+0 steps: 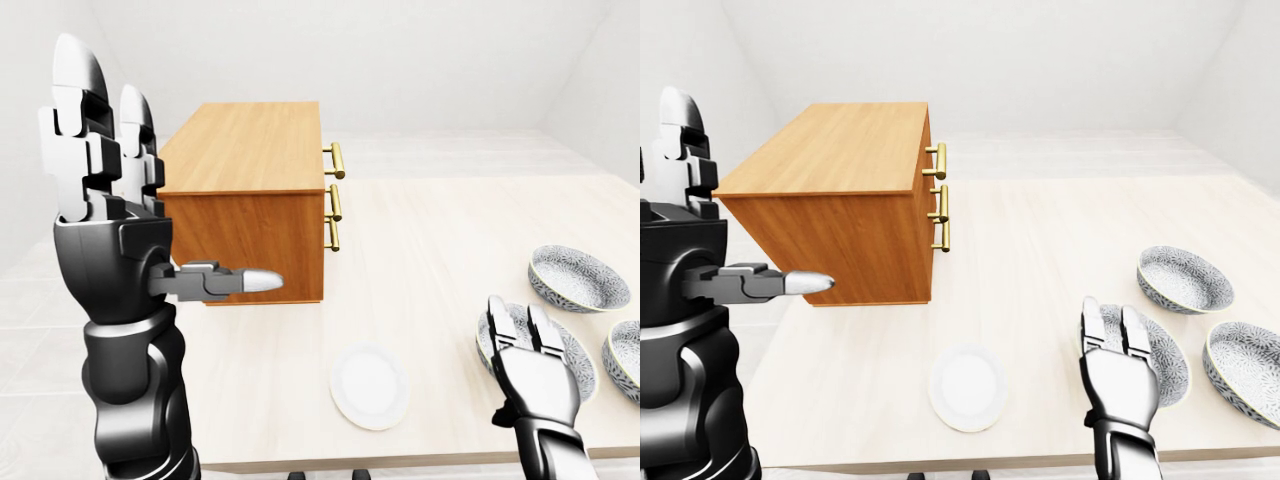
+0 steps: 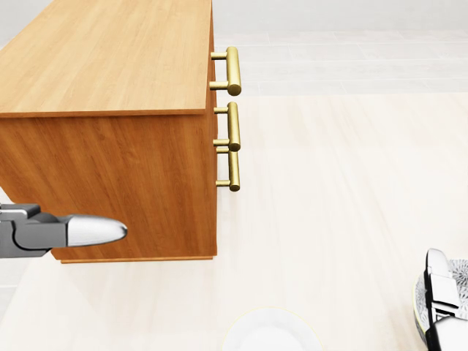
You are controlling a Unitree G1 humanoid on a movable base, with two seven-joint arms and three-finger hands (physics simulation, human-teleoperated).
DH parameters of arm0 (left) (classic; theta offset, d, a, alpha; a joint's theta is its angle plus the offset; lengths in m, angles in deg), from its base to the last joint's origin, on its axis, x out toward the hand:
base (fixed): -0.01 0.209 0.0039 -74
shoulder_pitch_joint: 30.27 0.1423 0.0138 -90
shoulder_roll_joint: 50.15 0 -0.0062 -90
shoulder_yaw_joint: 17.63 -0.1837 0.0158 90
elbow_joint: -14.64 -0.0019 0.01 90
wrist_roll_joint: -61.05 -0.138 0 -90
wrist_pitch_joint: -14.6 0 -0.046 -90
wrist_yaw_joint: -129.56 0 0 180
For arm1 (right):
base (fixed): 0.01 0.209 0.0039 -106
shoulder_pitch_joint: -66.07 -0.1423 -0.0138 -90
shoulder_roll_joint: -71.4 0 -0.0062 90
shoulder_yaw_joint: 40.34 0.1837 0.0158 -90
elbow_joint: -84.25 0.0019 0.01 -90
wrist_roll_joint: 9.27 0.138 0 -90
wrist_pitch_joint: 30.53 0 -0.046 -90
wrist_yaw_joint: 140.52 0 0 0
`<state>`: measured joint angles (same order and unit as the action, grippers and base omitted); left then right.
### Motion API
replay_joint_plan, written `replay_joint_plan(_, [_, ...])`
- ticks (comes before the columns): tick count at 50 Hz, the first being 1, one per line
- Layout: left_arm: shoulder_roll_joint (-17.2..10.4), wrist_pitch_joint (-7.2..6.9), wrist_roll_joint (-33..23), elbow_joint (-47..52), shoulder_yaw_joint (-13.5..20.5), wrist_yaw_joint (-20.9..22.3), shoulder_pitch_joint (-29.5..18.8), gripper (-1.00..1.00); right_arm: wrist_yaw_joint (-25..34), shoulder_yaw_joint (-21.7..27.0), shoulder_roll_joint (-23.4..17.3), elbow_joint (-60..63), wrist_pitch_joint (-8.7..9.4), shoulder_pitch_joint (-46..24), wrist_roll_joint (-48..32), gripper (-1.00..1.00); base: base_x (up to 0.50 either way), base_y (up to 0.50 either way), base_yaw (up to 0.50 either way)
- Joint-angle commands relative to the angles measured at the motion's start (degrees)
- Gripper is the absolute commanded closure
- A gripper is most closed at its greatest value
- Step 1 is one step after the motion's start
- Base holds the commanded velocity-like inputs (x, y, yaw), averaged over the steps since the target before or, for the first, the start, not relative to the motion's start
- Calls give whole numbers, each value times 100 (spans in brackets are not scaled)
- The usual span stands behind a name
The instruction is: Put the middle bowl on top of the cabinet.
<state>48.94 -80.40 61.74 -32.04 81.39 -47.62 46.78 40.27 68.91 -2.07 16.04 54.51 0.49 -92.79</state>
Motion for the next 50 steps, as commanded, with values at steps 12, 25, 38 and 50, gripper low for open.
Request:
replay_joint_plan(12, [26, 0, -58, -8, -38, 82, 26, -100, -274, 99, -161, -513, 227, -83, 106, -100, 0, 0, 0])
replay_joint_plan(25, [38, 0, -73, 23, -58, 95, 22, -100, -421, 130, -261, -869, 382, -147, 136, -100, 0, 0, 0])
replay_joint_plan(38, [40, 0, -91, -52, -87, 148, 31, -100, -431, 85, -425, -1164, 534, -355, 228, -100, 0, 0, 0])
replay_joint_plan(50, [57, 0, -105, -37, -101, 190, 53, -100, -705, 122, -549, -1519, 645, -390, 416, 100, 0, 0, 0])
